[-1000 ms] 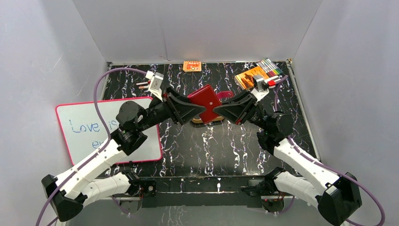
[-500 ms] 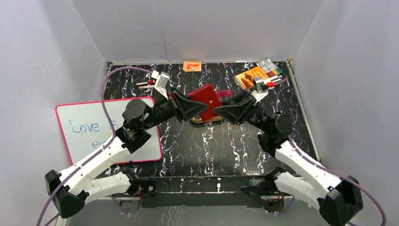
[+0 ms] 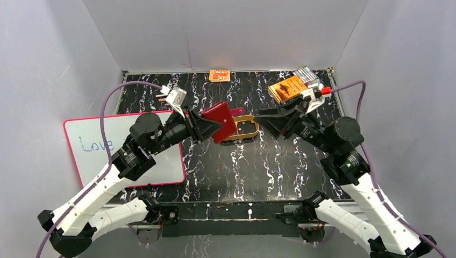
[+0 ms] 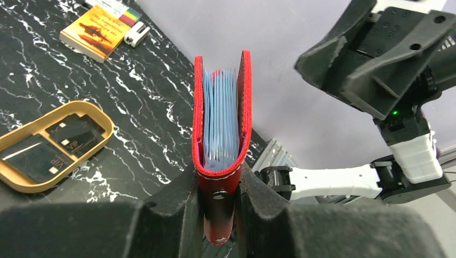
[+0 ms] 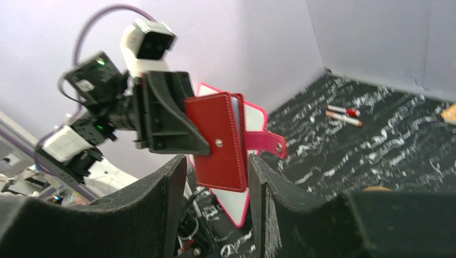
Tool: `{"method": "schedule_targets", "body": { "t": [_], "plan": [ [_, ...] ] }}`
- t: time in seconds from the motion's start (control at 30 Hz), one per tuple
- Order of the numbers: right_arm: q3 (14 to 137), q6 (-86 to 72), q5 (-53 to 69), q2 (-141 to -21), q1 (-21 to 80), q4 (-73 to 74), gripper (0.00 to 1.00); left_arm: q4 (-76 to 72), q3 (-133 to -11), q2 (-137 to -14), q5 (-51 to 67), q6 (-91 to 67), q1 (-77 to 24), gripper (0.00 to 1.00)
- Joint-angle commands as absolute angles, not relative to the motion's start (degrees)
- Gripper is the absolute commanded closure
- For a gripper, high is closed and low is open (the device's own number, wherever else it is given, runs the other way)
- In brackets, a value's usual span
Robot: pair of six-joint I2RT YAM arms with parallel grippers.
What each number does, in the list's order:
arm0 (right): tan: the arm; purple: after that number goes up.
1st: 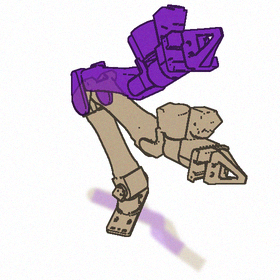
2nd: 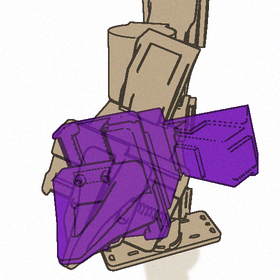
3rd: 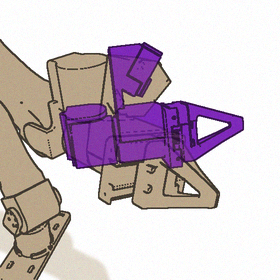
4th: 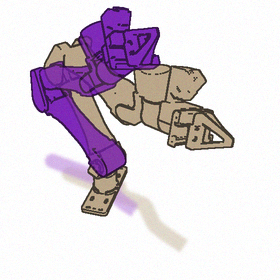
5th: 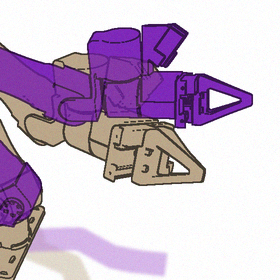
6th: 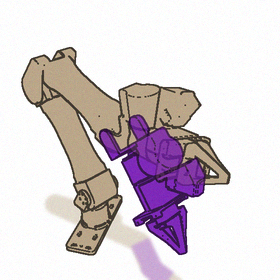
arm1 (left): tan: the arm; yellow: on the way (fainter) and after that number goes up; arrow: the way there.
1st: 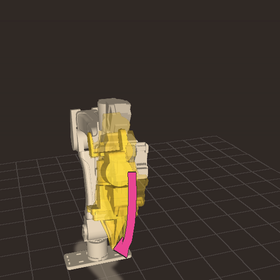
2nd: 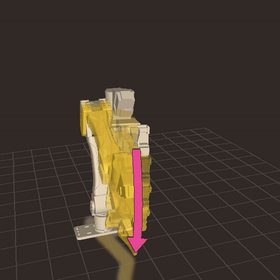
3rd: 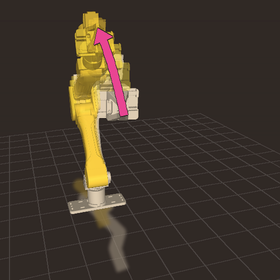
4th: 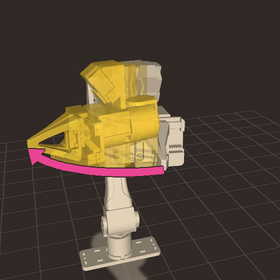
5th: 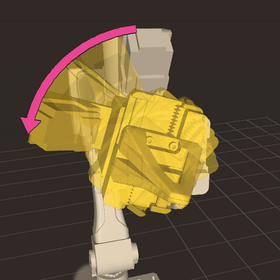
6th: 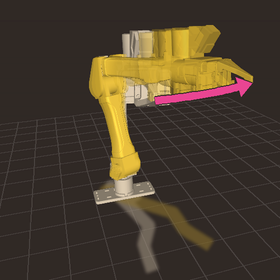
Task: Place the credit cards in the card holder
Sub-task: Close the card holder.
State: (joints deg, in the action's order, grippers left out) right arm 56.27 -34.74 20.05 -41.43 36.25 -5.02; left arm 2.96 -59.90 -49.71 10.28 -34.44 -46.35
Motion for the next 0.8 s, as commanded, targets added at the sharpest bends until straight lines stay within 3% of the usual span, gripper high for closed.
{"method": "schedule_targets", "body": {
  "t": [0.0,0.57,0.77],
  "plan": [
    [58.79,-30.92,18.77,-45.15,36.39,3.88,0.48,6.84,-63.7,-47.63,11.64,-31.35,-46.3,1.0],
    [57.22,-35.76,24.89,-49.7,36.43,-4.86,0.6,6.76,-63.35,-45.79,17.89,-30.06,-46.28,1.0],
    [56.87,-36.43,26.12,-50.12,36.44,-5.99,0.72,7.12,-63.43,-45.49,17.59,-29.72,-46.25,1.0]
  ]
}}
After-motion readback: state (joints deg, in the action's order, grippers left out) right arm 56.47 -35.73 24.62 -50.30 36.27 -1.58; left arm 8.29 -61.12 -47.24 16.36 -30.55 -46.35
